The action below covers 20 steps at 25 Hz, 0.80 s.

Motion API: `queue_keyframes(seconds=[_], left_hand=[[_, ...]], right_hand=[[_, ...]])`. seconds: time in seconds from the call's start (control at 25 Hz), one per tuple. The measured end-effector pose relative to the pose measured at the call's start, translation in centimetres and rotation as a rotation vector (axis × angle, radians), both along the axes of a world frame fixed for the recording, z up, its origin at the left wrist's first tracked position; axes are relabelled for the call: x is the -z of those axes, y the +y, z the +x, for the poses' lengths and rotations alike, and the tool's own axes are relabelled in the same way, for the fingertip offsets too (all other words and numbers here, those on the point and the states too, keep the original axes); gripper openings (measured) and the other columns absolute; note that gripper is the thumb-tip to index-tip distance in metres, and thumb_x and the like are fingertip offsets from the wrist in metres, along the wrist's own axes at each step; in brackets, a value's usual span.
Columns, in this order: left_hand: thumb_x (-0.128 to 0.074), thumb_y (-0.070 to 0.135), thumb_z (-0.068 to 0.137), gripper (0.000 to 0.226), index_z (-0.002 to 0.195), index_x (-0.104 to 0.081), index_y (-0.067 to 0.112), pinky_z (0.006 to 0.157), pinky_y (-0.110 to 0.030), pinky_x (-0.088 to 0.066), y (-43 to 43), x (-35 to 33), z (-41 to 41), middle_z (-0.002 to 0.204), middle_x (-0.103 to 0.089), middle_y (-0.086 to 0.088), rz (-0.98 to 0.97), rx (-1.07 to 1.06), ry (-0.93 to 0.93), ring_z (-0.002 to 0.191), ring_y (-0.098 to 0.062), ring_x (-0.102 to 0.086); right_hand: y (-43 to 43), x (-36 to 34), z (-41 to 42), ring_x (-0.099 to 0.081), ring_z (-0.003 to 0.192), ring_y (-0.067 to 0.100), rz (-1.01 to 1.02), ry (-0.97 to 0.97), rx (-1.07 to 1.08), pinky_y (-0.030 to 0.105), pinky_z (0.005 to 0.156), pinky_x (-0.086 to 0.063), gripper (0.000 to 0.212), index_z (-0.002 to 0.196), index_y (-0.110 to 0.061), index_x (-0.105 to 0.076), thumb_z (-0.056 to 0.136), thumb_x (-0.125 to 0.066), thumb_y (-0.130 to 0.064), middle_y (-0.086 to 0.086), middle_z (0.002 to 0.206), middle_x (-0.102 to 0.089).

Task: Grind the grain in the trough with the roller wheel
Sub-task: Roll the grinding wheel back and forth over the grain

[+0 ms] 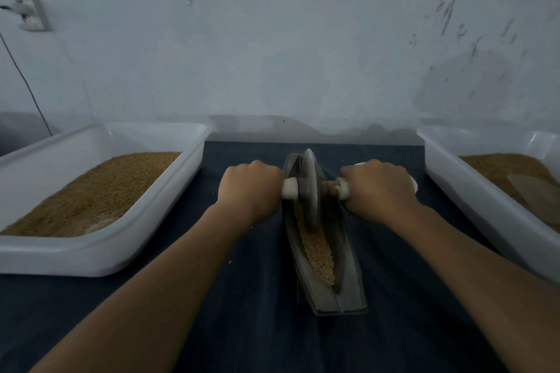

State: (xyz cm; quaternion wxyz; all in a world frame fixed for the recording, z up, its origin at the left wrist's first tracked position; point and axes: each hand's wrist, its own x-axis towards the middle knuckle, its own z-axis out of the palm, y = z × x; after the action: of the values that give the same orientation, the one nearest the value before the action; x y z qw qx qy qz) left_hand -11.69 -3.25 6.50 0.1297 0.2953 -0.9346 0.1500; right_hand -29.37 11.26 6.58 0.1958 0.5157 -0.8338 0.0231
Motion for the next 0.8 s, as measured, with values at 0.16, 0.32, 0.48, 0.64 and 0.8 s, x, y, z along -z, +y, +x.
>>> queue_keyframes(seconds=[0.16, 0.32, 0.48, 0.64, 0.8], left_hand=[[-0.062, 0.036, 0.085, 0.013, 0.079, -0.051, 0.032, 0.051, -0.030, -0.029, 1.7, 0.6, 2.5, 0.068, -0.039, 0.010, 0.000, 0.063, -0.005, 0.054, -0.012, -0.038], [-0.070, 0.039, 0.074, 0.042, 0.063, -0.029, 0.034, 0.044, -0.023, -0.014, 3.1, 0.9, 4.4, 0.058, -0.034, 0.012, -0.149, 0.128, -0.003, 0.045, -0.007, -0.027], [-0.062, 0.034, 0.083, 0.005, 0.086, -0.058, 0.032, 0.052, -0.032, -0.032, 1.8, 0.9, 1.9, 0.068, -0.038, 0.007, -0.062, 0.040, 0.019, 0.056, -0.018, -0.041], [-0.060, 0.028, 0.087, 0.009, 0.095, -0.062, 0.028, 0.055, -0.034, -0.034, 0.9, 0.2, 0.6, 0.073, -0.046, 0.005, -0.002, -0.013, 0.000, 0.062, -0.019, -0.047], [-0.066, 0.032, 0.079, 0.015, 0.076, -0.051, 0.032, 0.045, -0.026, -0.017, 3.1, 0.9, 3.6, 0.063, -0.037, 0.008, -0.134, 0.092, 0.030, 0.048, -0.012, -0.031]], right_hand=[[3.5, 1.0, 1.0, -0.047, 0.061, 0.013, -0.013, 0.062, -0.045, 0.027, 0.047, -0.027, 0.035, 0.068, -0.033, -0.034, 0.083, -0.062, -0.045, -0.009, 0.071, -0.049], [6.8, 1.1, 2.1, -0.019, 0.049, -0.002, -0.069, 0.146, -0.098, 0.019, 0.044, -0.014, 0.032, 0.065, -0.037, -0.040, 0.072, -0.070, -0.048, -0.013, 0.055, -0.037], [3.3, 1.0, 1.6, -0.046, 0.059, 0.015, -0.044, 0.058, -0.022, 0.027, 0.048, -0.027, 0.033, 0.067, -0.031, -0.036, 0.082, -0.064, -0.041, -0.008, 0.070, -0.049], [0.6, 0.1, 0.6, -0.045, 0.062, 0.017, -0.020, 0.015, -0.003, 0.029, 0.051, -0.025, 0.031, 0.069, -0.031, -0.039, 0.085, -0.065, -0.041, -0.006, 0.073, -0.050], [5.1, 1.5, 1.6, -0.029, 0.053, 0.002, -0.069, 0.130, -0.053, 0.021, 0.046, -0.018, 0.036, 0.065, -0.033, -0.034, 0.077, -0.066, -0.046, -0.012, 0.062, -0.042]])
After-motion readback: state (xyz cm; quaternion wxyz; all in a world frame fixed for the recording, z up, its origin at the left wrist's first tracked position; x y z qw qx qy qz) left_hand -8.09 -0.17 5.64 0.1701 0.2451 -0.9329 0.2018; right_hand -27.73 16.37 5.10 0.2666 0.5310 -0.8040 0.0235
